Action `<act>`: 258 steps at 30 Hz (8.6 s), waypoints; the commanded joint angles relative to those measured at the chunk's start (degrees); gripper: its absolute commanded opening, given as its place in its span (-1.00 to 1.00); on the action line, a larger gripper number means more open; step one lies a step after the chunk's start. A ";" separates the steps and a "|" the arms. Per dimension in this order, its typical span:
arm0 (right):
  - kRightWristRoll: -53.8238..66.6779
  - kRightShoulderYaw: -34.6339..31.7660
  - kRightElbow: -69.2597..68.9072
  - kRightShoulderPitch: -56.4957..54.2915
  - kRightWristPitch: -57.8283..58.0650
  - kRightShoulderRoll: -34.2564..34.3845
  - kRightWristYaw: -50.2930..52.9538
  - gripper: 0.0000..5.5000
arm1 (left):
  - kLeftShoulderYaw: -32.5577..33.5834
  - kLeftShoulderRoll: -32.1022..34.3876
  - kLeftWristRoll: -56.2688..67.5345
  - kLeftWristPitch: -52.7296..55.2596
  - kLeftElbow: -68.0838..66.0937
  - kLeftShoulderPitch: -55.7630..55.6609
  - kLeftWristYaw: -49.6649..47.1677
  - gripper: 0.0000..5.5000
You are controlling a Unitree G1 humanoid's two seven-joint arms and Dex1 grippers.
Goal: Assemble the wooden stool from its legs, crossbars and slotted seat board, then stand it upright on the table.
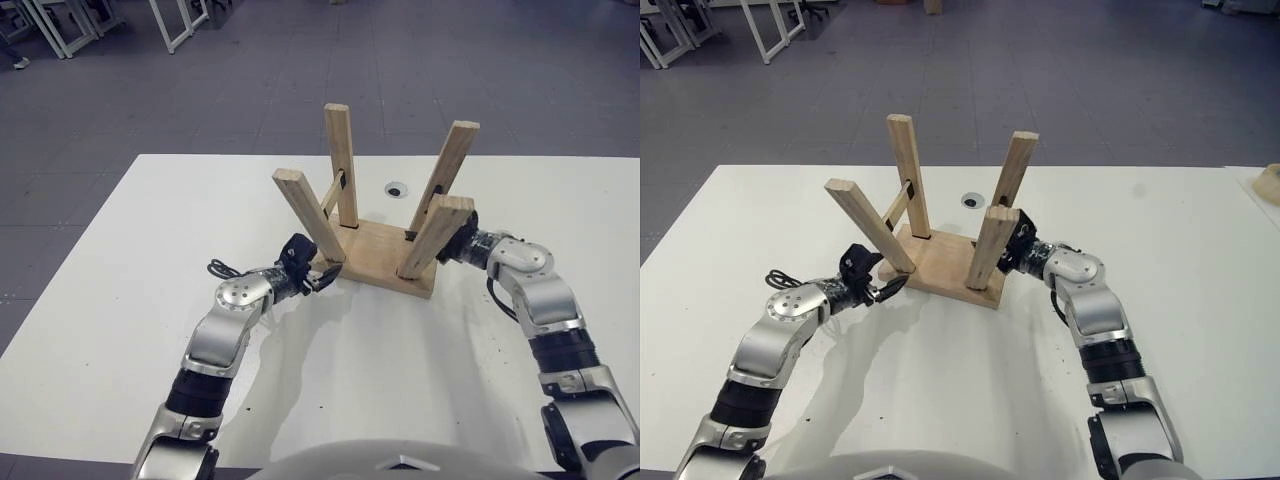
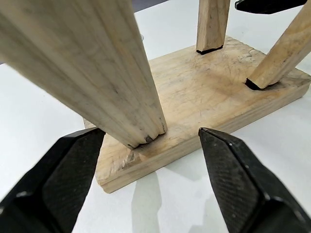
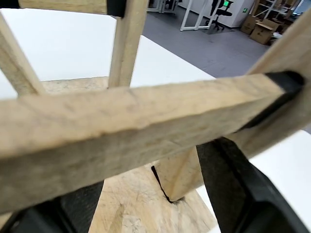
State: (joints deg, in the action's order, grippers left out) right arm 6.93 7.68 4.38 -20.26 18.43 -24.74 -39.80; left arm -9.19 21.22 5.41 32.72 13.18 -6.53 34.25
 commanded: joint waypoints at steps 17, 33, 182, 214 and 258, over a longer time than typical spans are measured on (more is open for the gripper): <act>26.80 -21.88 -25.11 12.05 21.68 -24.31 -21.52 0.12 | 20.30 19.58 17.82 -9.73 -19.49 -12.45 26.25 0.29; 35.46 -11.86 -21.88 -1.07 22.70 -17.56 -19.43 -0.31 | 17.54 20.86 19.20 -12.39 -25.96 -19.40 32.06 0.29; 28.76 -12.81 67.62 -43.89 32.31 -1.91 -22.13 0.07 | 29.91 8.16 37.42 20.26 -84.04 -57.27 15.49 -0.01; 10.33 1.29 4.22 -4.02 11.86 -14.18 -32.99 0.31 | 7.58 16.58 12.36 -22.28 -39.56 -16.96 45.24 0.26; 68.53 -57.37 19.86 -40.98 45.15 22.84 62.86 -0.53 | 54.24 -6.31 75.06 25.60 -35.15 -49.43 -39.99 -0.52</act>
State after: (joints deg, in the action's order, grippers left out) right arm 68.21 -44.47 29.77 -55.98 70.58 -11.38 -3.13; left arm 37.95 18.37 72.20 68.64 -24.74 -43.52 15.33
